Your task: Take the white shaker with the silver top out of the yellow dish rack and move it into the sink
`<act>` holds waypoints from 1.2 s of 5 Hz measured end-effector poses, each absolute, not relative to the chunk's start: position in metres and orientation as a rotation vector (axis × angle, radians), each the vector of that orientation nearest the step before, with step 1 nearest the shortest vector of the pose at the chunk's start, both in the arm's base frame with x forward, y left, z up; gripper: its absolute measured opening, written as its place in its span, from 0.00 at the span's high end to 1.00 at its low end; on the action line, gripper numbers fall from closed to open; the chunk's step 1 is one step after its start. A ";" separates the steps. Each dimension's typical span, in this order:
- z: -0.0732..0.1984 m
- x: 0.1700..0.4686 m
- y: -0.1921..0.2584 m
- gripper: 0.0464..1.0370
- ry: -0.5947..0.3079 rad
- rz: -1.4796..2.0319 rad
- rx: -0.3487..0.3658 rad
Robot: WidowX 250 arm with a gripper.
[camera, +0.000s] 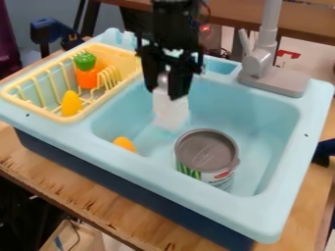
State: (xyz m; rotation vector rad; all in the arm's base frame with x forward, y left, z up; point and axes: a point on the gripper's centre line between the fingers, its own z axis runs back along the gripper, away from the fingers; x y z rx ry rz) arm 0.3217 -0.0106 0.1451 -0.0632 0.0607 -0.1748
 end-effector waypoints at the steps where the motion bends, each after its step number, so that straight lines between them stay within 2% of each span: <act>1: 0.136 0.322 -0.006 0.44 0.040 -0.151 -0.097; 2: 0.135 0.320 -0.001 0.39 0.061 -0.131 -0.071; 3: 0.145 0.322 0.002 0.10 0.066 -0.117 -0.050; 4: 0.157 0.325 0.000 0.03 0.061 -0.099 -0.036; 5: 0.173 0.325 -0.005 0.04 0.063 -0.099 0.009; 6: 0.209 0.308 -0.014 0.04 0.042 -0.106 0.123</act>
